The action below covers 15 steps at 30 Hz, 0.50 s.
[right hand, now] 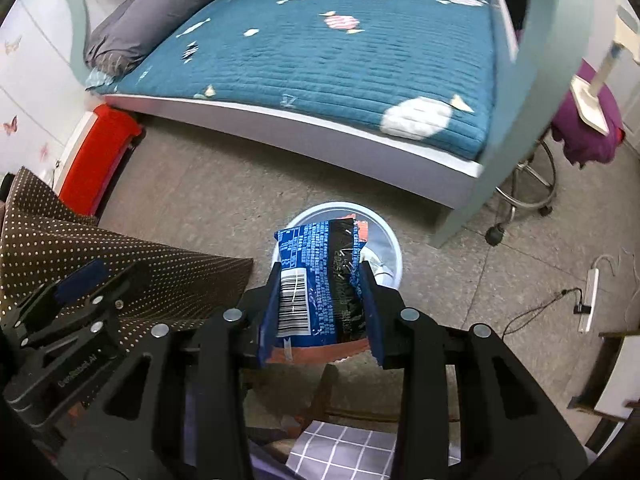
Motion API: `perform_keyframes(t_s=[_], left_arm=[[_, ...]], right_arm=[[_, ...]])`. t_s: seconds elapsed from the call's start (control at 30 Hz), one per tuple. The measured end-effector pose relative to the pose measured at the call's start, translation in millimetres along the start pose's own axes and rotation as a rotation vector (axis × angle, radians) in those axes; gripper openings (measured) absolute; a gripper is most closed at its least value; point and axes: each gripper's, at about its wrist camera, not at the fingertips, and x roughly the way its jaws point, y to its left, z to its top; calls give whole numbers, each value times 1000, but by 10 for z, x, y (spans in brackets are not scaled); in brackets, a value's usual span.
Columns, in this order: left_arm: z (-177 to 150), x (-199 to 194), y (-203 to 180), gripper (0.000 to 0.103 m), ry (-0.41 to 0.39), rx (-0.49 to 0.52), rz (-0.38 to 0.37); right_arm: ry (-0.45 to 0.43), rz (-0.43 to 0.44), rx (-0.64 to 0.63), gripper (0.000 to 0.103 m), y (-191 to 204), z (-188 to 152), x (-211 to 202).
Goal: Collect trash
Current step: 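Open the left tool releasing the tube while the right tool releases the wrapper into the bin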
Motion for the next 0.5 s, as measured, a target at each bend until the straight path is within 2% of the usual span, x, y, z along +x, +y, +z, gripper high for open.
perform_keyframes(t_s=[0.03, 0.1, 0.23, 0.5], left_arm=[[-5, -15, 59, 67, -2, -10, 7], [-21, -31, 147, 67, -3, -27, 15], [-47, -29, 248, 68, 5, -51, 30], [-97, -75, 256, 68, 2, -52, 4]], right_arm=[[-5, 4, -1, 45, 27, 20, 3], [-20, 5, 2, 67, 58, 46, -10], [-12, -13, -19, 68, 101, 35, -10], [9, -30, -42, 68, 129, -101, -47]])
